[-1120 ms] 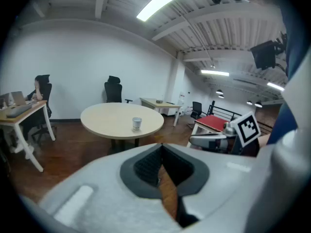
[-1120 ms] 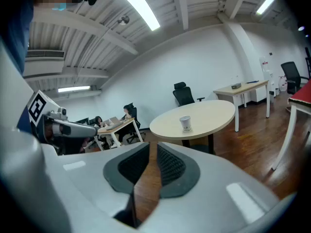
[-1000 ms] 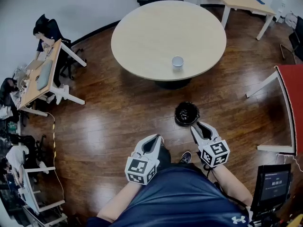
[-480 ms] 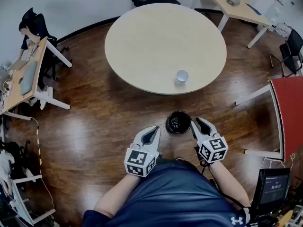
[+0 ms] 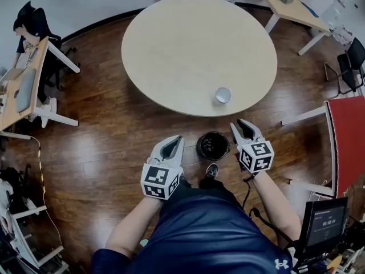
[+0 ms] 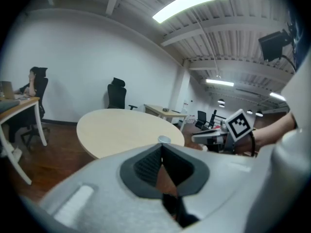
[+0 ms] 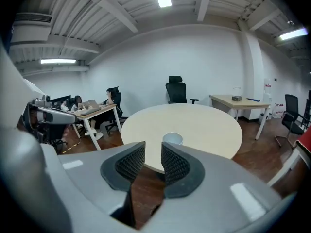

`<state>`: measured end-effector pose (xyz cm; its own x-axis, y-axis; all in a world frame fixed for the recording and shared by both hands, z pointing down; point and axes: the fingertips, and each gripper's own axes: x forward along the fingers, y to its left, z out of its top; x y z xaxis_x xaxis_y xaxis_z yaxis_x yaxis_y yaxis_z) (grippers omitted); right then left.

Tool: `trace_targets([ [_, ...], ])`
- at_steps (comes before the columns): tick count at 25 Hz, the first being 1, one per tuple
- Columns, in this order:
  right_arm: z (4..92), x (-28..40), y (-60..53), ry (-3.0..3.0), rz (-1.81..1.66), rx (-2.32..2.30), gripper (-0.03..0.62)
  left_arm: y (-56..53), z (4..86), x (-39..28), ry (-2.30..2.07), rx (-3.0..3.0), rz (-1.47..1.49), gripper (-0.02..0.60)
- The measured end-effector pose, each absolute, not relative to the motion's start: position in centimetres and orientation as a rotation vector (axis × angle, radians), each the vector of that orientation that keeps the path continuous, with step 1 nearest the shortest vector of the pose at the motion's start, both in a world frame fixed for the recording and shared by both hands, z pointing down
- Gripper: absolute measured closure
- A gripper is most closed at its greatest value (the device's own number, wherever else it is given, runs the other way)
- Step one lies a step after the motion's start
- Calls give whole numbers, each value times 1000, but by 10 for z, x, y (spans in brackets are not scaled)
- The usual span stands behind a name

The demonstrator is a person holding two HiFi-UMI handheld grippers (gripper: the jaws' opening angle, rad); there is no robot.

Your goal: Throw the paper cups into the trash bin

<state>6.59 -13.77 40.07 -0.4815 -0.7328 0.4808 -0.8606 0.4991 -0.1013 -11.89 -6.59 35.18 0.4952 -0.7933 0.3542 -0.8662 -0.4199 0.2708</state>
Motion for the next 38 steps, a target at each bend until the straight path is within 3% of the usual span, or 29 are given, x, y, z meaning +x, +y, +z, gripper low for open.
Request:
trace_targets([
  [11, 466, 82, -268, -2316, 746, 1192, 487, -161, 375, -63, -1468, 2446, 508, 576],
  [18, 495, 82, -295, -2205, 852, 1155, 487, -172, 396, -21, -1360, 2484, 613, 518],
  [26, 520, 75, -298, -2023, 884, 1074, 484, -163, 397, -22, -1343, 2461, 595, 503],
  [28, 520, 78, -299, -1990, 868, 1092, 548, -161, 399, -22, -1328, 2461, 596, 503],
  [38, 487, 90, -247, -2078, 872, 1189, 556, -137, 434, -12, -1142, 2492, 602, 508],
])
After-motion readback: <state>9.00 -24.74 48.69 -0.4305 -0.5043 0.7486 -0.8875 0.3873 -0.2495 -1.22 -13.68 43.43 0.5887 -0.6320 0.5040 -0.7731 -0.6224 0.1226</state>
